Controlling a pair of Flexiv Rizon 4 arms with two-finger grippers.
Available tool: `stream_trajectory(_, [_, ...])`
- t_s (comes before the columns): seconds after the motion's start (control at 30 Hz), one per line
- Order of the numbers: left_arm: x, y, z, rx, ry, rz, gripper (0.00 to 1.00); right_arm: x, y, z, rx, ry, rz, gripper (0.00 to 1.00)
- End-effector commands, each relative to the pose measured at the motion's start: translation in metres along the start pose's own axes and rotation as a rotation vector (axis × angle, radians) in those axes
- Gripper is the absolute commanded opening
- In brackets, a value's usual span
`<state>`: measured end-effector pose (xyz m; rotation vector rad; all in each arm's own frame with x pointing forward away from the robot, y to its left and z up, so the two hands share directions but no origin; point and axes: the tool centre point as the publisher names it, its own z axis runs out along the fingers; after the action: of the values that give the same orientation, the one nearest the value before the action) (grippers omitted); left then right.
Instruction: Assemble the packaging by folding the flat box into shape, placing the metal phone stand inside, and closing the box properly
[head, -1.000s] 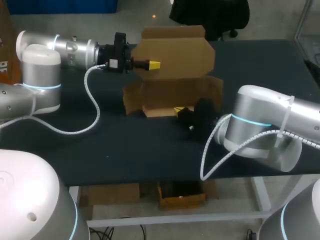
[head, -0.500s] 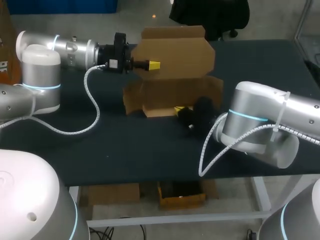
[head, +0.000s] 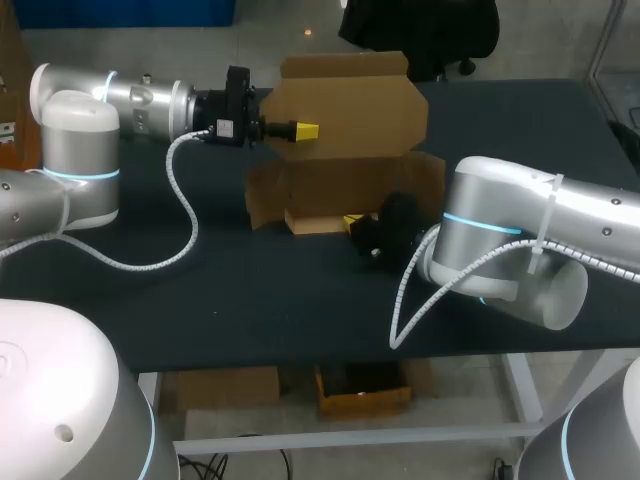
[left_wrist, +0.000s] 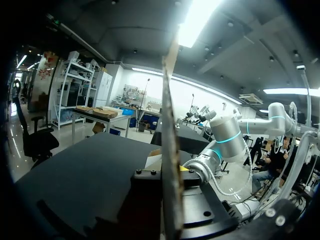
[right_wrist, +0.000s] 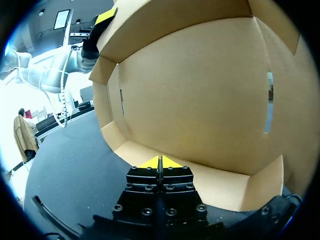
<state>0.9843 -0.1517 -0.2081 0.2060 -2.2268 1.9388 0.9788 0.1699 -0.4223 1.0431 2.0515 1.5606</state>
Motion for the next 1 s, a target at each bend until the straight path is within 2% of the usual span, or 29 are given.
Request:
stream_trajectory(0.03, [0.0, 0.002, -0.001, 0.0, 0.0, 0.0, 0.0, 0.001, -0.001, 0.002, 0.009, -0.004, 0.001, 0.0])
stream_trajectory(1.0, [0.005, -0.003, 0.01, -0.029, 0.049, 0.02, 0.0, 0.004, -0.002, -0.011, -0.014, -0.03, -0.001, 0.0])
